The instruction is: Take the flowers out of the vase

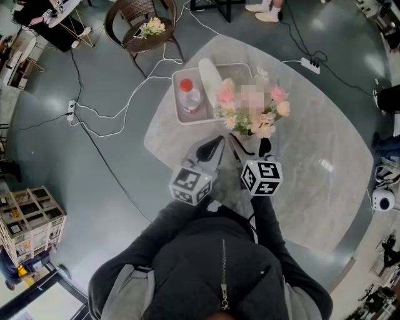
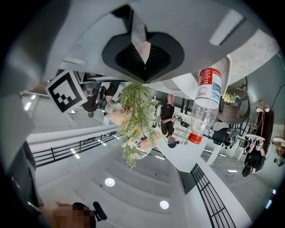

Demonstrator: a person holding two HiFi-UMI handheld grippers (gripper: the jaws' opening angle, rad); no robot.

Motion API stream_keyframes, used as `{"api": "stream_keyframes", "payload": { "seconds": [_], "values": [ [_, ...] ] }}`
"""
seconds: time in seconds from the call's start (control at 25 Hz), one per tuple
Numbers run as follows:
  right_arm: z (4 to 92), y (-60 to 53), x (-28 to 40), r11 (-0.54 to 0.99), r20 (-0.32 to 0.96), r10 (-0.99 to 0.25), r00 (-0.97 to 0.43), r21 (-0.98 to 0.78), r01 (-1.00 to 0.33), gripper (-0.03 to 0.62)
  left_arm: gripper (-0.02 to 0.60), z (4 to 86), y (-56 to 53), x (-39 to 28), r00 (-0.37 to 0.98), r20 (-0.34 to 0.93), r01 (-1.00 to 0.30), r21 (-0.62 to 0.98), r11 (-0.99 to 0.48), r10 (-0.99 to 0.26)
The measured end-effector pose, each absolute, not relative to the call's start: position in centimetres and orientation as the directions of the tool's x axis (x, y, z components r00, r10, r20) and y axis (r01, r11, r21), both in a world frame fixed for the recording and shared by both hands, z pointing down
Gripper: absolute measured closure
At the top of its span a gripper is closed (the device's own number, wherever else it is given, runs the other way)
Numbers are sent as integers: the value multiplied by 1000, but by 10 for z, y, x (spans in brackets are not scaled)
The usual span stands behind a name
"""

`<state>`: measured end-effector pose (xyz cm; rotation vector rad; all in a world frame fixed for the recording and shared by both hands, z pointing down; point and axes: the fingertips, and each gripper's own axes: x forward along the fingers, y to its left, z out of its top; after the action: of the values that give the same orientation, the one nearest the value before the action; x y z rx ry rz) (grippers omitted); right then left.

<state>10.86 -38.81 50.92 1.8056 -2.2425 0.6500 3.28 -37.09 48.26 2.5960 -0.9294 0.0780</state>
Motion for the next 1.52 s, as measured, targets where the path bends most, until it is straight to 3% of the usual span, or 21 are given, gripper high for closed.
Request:
{"api": "stream_keyframes", "payload": {
  "seconds": [0.44, 1.12, 1.52],
  "values": [
    [502, -418, 116, 165, 389, -894, -221, -172, -971, 148, 578, 489, -378, 34, 781, 195, -619, 361, -698, -593],
    [493, -420, 125, 139, 342, -925, -165, -100, -985, 404, 578, 490, -385, 41, 788, 196, -612, 356, -706, -584],
    [488, -421, 127, 127, 323, -934, -151, -94, -987, 474, 578, 487, -383, 37, 786, 184, -613, 357, -705, -590]
  ]
}}
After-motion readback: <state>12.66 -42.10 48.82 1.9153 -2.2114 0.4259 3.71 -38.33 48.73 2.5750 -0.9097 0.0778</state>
